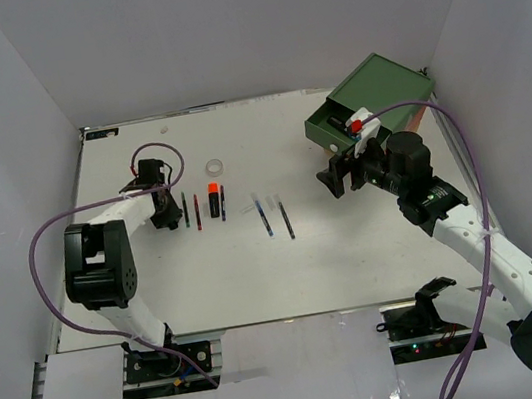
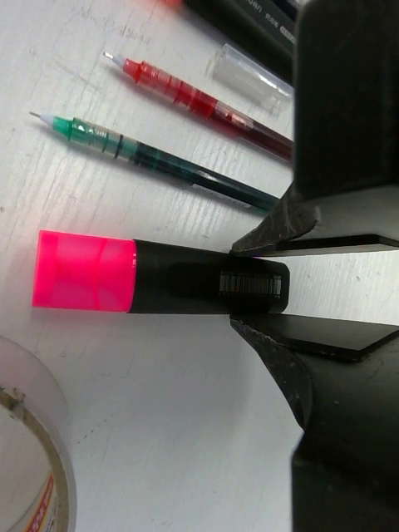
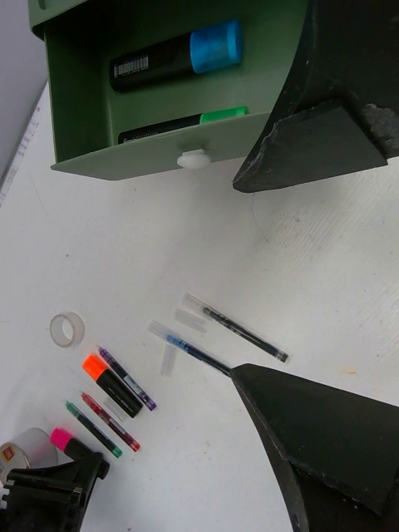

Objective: Sort the stationery into containers
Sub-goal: Pick up the pen from the center of the board.

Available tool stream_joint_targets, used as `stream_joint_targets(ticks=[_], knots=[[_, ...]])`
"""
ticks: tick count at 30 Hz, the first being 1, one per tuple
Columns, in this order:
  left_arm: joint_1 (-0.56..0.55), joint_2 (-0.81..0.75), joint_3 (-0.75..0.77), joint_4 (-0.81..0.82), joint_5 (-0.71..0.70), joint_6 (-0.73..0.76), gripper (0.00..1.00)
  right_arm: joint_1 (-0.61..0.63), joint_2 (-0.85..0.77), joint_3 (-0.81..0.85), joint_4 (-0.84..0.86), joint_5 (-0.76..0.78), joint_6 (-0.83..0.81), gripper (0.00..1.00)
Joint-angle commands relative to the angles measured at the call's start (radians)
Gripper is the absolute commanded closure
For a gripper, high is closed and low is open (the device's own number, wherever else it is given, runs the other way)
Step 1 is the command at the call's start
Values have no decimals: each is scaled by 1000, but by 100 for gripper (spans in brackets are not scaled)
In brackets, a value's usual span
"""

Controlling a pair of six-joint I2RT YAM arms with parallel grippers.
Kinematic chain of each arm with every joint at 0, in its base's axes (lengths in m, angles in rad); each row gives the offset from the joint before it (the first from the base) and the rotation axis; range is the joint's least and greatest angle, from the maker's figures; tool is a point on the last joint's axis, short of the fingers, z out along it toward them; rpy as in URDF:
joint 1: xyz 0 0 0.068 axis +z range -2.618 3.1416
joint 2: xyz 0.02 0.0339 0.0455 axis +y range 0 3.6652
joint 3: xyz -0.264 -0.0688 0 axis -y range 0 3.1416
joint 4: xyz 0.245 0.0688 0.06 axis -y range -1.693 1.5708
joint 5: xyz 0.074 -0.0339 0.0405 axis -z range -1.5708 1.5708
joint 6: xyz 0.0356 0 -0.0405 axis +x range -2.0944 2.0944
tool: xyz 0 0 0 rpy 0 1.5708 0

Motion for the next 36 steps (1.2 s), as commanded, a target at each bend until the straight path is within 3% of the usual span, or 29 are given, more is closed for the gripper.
stream_joint_targets(ticks=[1, 10, 15, 29, 36], knots=[[-3, -91, -10, 25, 31, 34, 75, -3, -1, 5, 36, -17, -6, 10], [-38, -295, 19, 27, 166, 132, 93, 9, 2, 29, 25, -116, -6, 10], [-214, -390, 39, 25, 181, 315, 99, 17, 28, 83, -31, -219, 11, 9], [-501, -521, 28, 99, 454, 665, 98, 20, 149, 287, -176, -316, 155, 0], [-582, -533, 4, 148, 460, 772, 96, 29, 221, 359, -177, -343, 215, 9]])
